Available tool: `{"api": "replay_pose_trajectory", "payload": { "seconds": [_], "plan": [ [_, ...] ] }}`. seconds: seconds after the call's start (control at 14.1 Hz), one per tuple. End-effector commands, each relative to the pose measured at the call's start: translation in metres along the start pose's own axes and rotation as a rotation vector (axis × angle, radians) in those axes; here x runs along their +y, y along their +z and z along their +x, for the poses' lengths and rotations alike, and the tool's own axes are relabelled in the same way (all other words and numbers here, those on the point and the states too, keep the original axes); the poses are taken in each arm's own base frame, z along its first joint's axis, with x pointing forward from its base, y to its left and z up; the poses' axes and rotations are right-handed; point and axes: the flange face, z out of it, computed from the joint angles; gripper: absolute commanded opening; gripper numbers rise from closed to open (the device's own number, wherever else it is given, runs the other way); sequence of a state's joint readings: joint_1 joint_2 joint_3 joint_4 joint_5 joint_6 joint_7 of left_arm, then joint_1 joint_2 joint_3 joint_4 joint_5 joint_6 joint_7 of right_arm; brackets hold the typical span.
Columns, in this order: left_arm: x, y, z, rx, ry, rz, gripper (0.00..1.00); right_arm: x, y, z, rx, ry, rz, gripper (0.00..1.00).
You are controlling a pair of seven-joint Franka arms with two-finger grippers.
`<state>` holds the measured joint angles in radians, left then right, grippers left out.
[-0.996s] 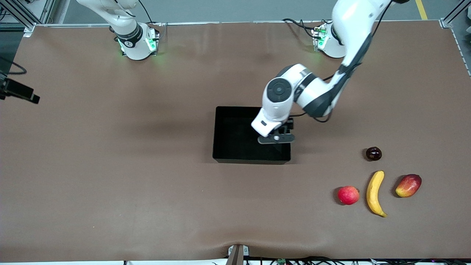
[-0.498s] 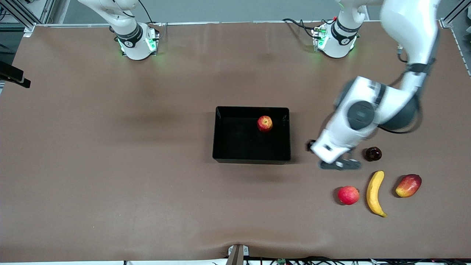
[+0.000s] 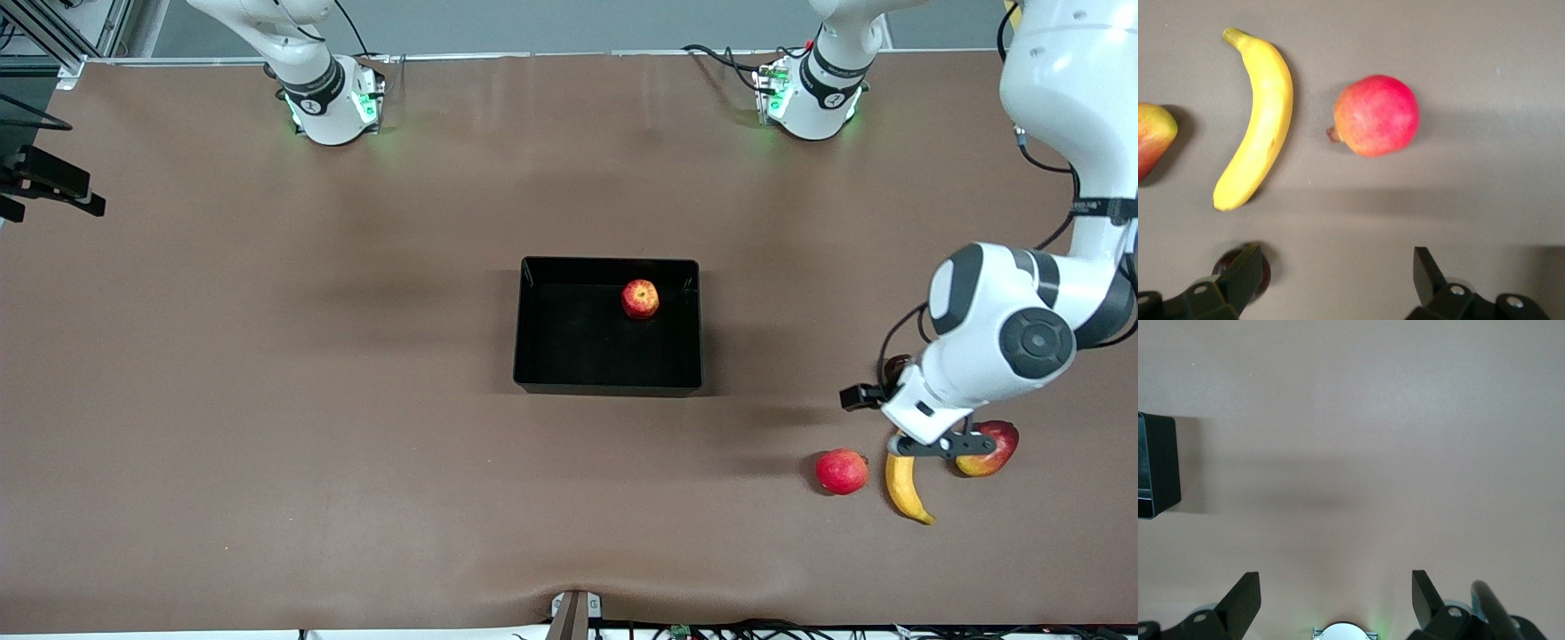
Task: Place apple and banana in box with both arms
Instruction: 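Move the left gripper back over the yellow banana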
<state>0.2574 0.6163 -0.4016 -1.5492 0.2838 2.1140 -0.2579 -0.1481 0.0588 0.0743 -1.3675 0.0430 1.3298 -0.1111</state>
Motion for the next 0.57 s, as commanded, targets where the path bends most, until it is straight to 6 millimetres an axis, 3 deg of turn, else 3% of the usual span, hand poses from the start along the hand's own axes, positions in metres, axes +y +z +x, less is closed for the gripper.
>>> {"api": "replay_pose_trajectory", "payload": {
  "seconds": [0.0,0.5],
  "plan": [
    [-0.008,0.02,0.023,0.039,0.003,0.006,1.0,0.0,-0.004,-0.007,0.013,-0.009,-0.02,1.0],
    [-0.057,0.086,0.038,0.135,0.155,0.041,1.0,-0.008,-0.004,-0.006,0.009,-0.021,-0.061,1.0]
  ]
}}
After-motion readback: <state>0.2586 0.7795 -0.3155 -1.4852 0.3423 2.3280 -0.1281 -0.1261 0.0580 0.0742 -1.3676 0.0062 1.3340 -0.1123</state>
